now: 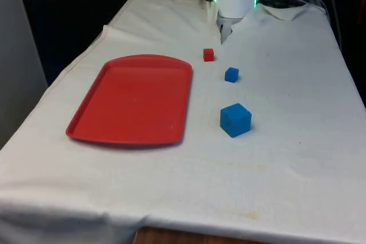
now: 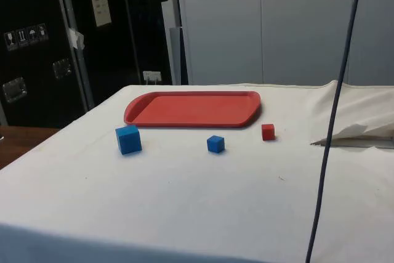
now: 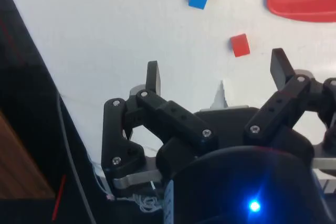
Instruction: Pick up the largest block and place it onto the tray.
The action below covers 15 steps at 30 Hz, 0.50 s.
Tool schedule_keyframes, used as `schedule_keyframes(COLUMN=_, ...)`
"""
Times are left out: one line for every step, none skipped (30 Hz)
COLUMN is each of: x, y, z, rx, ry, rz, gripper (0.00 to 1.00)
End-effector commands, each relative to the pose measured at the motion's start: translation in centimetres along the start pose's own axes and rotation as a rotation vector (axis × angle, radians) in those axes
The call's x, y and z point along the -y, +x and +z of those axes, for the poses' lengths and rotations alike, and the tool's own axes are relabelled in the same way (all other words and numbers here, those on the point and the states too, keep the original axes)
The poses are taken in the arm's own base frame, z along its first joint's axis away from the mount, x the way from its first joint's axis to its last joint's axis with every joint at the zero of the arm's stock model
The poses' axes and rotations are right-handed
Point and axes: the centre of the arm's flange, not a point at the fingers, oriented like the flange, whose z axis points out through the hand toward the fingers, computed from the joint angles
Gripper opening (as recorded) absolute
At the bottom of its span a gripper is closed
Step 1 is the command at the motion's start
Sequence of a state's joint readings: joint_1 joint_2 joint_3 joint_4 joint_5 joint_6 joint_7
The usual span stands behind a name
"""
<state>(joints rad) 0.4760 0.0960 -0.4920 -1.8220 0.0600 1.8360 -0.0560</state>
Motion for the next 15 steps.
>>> schedule_keyframes(x=0.3, y=0.4, z=0.2, rx=-0.005, ry=0.005, rz=-0.001, gripper=1.00)
schedule_keyframes(x=0.3, y=0.6, z=0.2, rx=-0.009, ry=0.005, rz=0.000, gripper=1.00)
schedule_keyframes(x=0.4, y=0.7, z=0.3, rx=-0.013, ry=0.006, rz=-0.001, gripper=1.00)
schedule_keyframes(x=0.6, y=0.9, z=0.5, rx=-0.016, ry=0.007, rz=-0.001, gripper=1.00)
schedule_keyframes(x=0.7, y=1.1, z=0.6, rx=-0.019, ry=0.007, rz=-0.001, gripper=1.00)
schedule_keyframes(x=0.8, y=1.3, z=0.7, rx=-0.023, ry=0.008, rz=-0.001, gripper=1.00)
schedule_keyframes(x=1.2, y=1.7, z=1.2, rx=-0.029, ry=0.008, rz=-0.002, gripper=1.00)
schedule_keyframes(x=1.3, y=1.8, z=1.4, rx=-0.034, ry=0.010, rz=-0.003, gripper=1.00)
schedule_keyframes(x=1.2, y=1.7, z=1.4, rx=-0.028, ry=0.004, rz=-0.002, gripper=1.00)
schedule_keyframes(x=1.4, y=2.0, z=1.6, rx=-0.036, ry=0.010, rz=-0.003, gripper=1.00)
schedule_keyframes(x=1.5, y=2.2, z=1.9, rx=-0.039, ry=0.011, rz=-0.002, gripper=1.00)
schedule_keyframes(x=1.7, y=2.3, z=2.2, rx=-0.040, ry=0.011, rz=-0.002, gripper=1.00)
schedule_keyframes(x=1.8, y=2.6, z=2.7, rx=-0.045, ry=0.012, rz=-0.002, gripper=1.00)
schedule_keyframes(x=2.0, y=2.8, z=3.1, rx=-0.044, ry=0.013, rz=-0.004, gripper=1.00)
schedule_keyframes(x=2.0, y=3.0, z=3.4, rx=-0.044, ry=0.015, rz=-0.003, gripper=1.00)
